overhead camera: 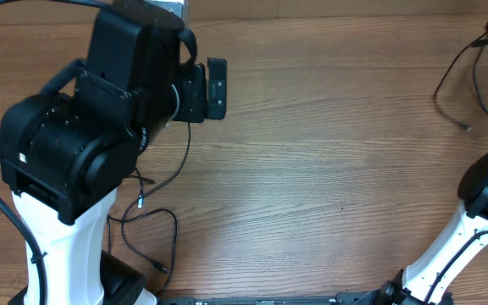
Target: Untangle cables
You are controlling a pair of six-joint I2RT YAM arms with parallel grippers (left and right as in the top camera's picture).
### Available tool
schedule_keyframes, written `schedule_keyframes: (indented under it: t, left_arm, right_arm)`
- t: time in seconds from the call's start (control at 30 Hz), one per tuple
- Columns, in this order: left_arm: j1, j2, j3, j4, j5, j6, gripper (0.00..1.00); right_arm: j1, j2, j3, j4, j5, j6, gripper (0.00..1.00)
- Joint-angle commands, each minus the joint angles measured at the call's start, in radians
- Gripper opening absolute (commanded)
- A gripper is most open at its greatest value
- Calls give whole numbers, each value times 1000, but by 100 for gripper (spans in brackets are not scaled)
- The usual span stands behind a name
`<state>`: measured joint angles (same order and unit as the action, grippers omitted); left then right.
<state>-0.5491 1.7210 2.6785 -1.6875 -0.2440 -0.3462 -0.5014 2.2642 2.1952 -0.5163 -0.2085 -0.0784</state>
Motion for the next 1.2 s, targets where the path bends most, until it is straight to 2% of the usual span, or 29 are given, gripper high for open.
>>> schedule_keyframes:
  t: [0.0, 0.53, 0.77, 0.8, 0.83, 0.87, 1.1, 1.17]
  left_arm:
    - [-43, -5, 8, -2, -29, -29, 100]
    - [-120, -5, 8, -2, -34, -36, 100]
    - [-134, -5, 7, -2, -37, -40, 100]
    - [-134, -5, 7, -2, -39, -40, 100]
    - [-134, -5, 7, -2, -46, -40, 100]
    - [-134, -5, 7, -2, -54, -40, 100]
    - [-134, -4, 0, -2, -81, -40, 100]
    - [-134, -4, -2, -2, -81, -40, 100]
  right_arm:
    - [-60, 0, 77, 30, -3, 0, 4]
    - [-159, 322, 76, -60, 65, 0, 4]
    - [-170, 390, 73, -106, 64, -1, 4]
    - [-170, 389, 74, -109, 61, -1, 22]
    - [-171, 383, 80, -116, 48, -1, 65]
    - [-170, 375, 90, -130, 25, 0, 100]
    - [-175, 234, 186, -183, -203, 1, 100]
    - [-175, 175, 197, -187, -182, 87, 97]
